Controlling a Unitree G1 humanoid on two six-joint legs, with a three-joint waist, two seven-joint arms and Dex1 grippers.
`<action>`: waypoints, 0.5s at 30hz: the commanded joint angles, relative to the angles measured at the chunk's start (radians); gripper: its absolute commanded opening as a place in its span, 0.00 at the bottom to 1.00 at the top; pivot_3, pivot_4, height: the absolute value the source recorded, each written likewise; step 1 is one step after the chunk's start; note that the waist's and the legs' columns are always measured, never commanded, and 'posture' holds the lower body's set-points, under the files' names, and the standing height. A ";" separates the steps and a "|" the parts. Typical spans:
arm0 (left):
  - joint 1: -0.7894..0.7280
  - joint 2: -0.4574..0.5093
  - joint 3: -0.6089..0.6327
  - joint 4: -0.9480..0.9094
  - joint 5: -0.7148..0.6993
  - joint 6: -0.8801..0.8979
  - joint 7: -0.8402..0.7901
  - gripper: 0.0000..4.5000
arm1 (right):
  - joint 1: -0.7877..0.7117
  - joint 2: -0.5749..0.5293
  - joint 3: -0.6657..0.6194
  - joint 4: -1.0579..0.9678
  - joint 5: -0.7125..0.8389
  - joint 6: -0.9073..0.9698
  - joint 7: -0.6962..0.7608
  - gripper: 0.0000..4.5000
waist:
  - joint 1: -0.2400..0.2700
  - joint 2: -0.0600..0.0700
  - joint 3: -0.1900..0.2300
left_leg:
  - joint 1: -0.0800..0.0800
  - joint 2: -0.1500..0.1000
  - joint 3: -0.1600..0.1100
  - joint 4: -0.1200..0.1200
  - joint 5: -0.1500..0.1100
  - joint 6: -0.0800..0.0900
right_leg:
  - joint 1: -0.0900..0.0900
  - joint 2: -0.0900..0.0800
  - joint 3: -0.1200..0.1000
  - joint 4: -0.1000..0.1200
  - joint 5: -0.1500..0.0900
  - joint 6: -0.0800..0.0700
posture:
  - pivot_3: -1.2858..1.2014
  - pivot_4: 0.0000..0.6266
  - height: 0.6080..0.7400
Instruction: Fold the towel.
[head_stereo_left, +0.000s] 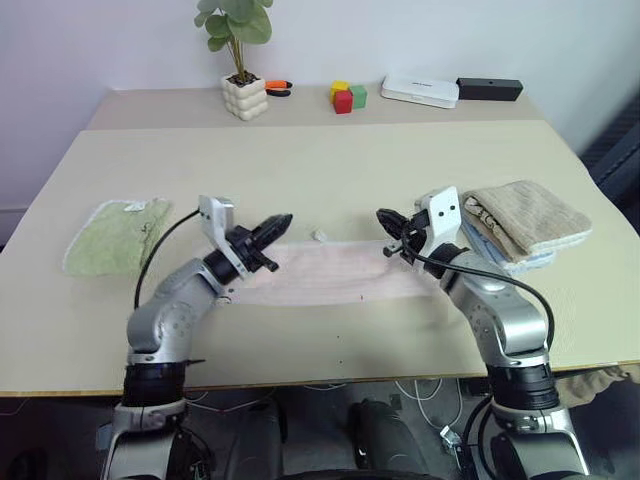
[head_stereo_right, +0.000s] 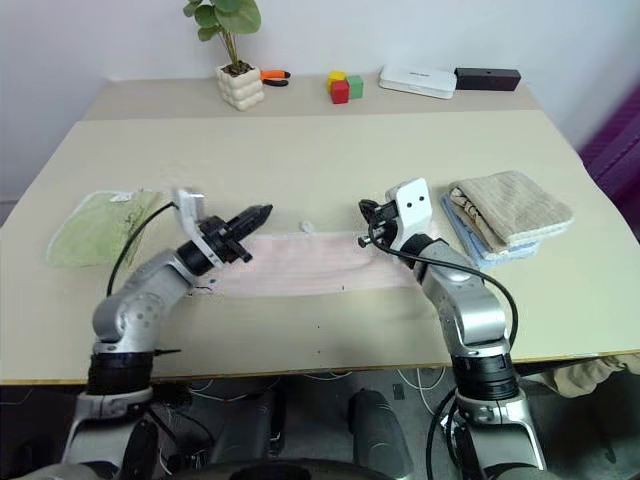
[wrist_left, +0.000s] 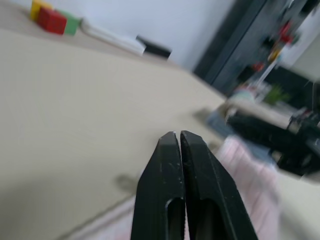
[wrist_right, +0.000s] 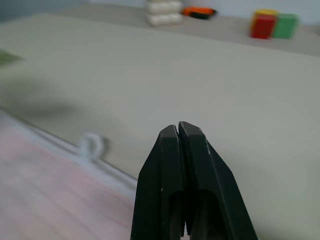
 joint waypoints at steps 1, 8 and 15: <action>-0.004 -0.019 -0.026 -0.009 0.089 -0.071 0.073 0.01 | 0.025 0.048 0.002 0.002 -0.039 -0.052 -0.072 0.00 | -0.001 0.000 0.000 | 0.000 0.000 0.000 0.000 0.000 0.000 | 0.000 0.000 0.000 0.000 0.000 0.000 | 0.52 0.24 1.00; 0.034 -0.072 -0.055 0.081 0.162 -0.164 0.085 0.01 | 0.112 0.123 0.051 0.095 -0.149 -0.196 -0.162 0.00 | -0.002 0.000 0.000 | 0.000 0.000 0.000 0.000 0.000 0.000 | 0.000 0.000 0.000 -0.001 0.000 0.000 | 0.52 0.24 1.00; 0.039 -0.013 -0.008 0.272 0.221 -0.314 0.062 0.01 | 0.136 0.083 -0.006 0.190 -0.196 -0.291 -0.198 0.00 | -0.001 0.000 -0.001 | 0.001 0.000 0.000 -0.001 0.000 0.000 | 0.001 0.000 0.000 -0.001 0.000 0.000 | 0.52 0.24 1.00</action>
